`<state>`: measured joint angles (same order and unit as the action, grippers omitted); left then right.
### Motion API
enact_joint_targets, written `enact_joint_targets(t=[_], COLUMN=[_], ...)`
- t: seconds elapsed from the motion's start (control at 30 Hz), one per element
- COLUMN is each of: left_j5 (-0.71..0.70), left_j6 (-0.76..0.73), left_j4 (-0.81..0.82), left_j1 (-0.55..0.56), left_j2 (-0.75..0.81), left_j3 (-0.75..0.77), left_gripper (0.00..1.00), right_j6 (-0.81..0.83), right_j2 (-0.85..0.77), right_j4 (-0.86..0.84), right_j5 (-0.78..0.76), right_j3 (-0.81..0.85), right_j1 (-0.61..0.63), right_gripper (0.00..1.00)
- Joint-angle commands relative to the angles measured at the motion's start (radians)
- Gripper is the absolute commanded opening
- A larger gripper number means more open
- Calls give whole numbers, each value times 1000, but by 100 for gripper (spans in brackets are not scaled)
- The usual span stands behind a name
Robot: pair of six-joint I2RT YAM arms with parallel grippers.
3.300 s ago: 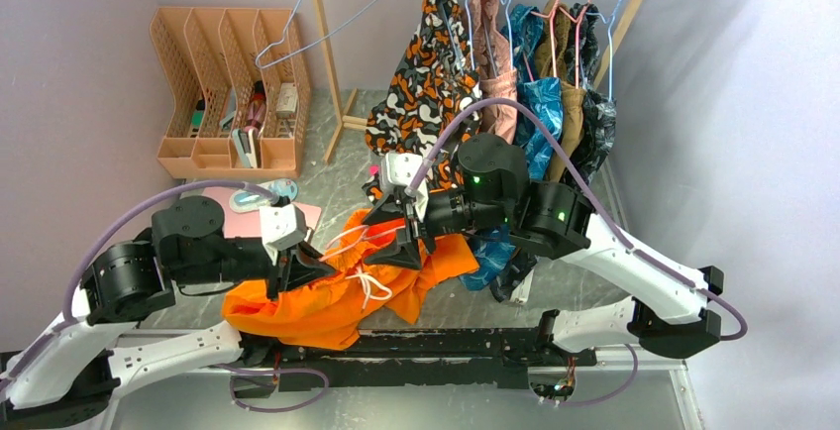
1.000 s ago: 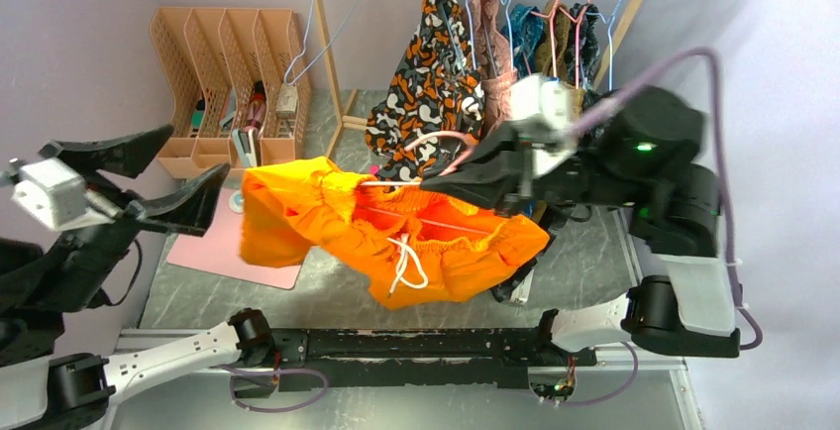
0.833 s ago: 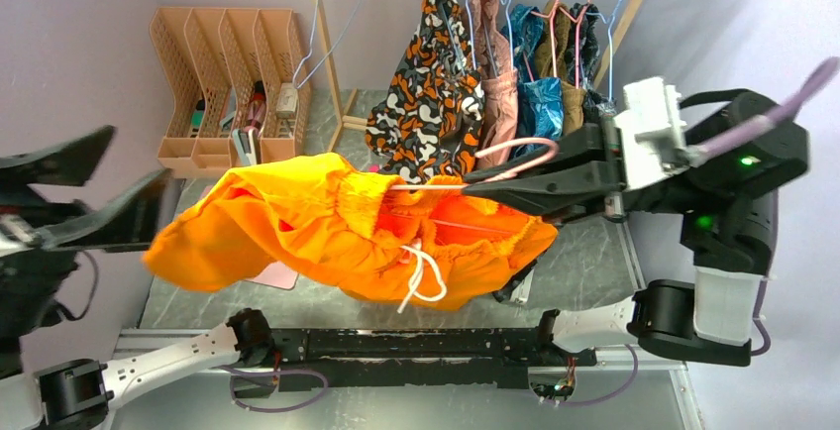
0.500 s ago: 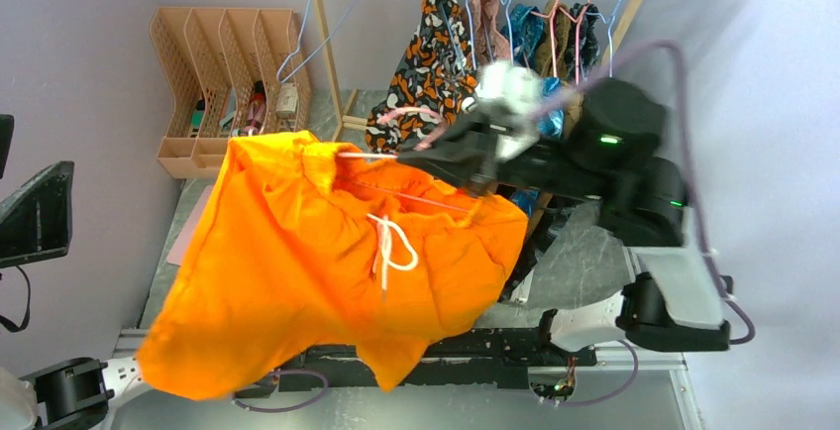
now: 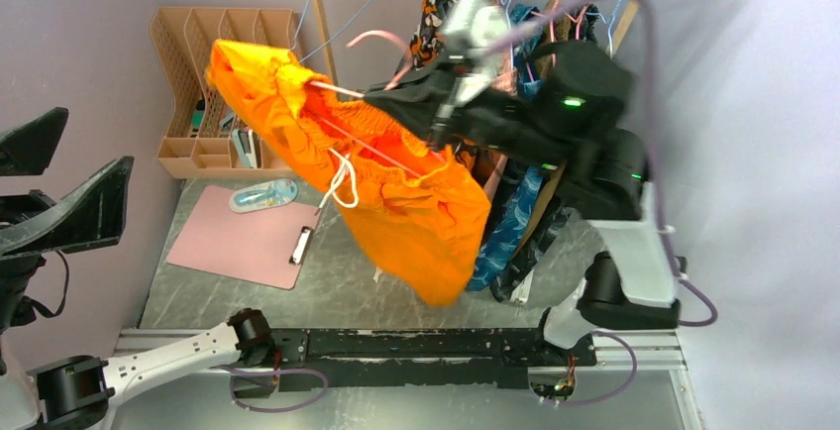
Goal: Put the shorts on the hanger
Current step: Hang the shorts on the hanger.
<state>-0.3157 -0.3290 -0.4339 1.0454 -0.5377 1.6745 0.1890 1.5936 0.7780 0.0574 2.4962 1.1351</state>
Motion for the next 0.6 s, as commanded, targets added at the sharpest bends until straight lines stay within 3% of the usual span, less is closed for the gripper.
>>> enact_joint_targets(t=[0.0, 0.33, 0.57], left_j5=[36, 51, 74], left_j6=[-26, -21, -7], left_j4=[43, -2, -48], left_j1=[4, 4, 4], left_j2=[-25, -49, -81], left_j3=[27, 46, 39], left_gripper=[98, 97, 97], right_j6=[-5, 48, 51], right_j2=[-54, -70, -104], right_j4=[-115, -78, -54], right_j5=[104, -35, 71], right_j3=[12, -248, -278], right_j1=[5, -13, -14], right_gripper=[0, 0, 0])
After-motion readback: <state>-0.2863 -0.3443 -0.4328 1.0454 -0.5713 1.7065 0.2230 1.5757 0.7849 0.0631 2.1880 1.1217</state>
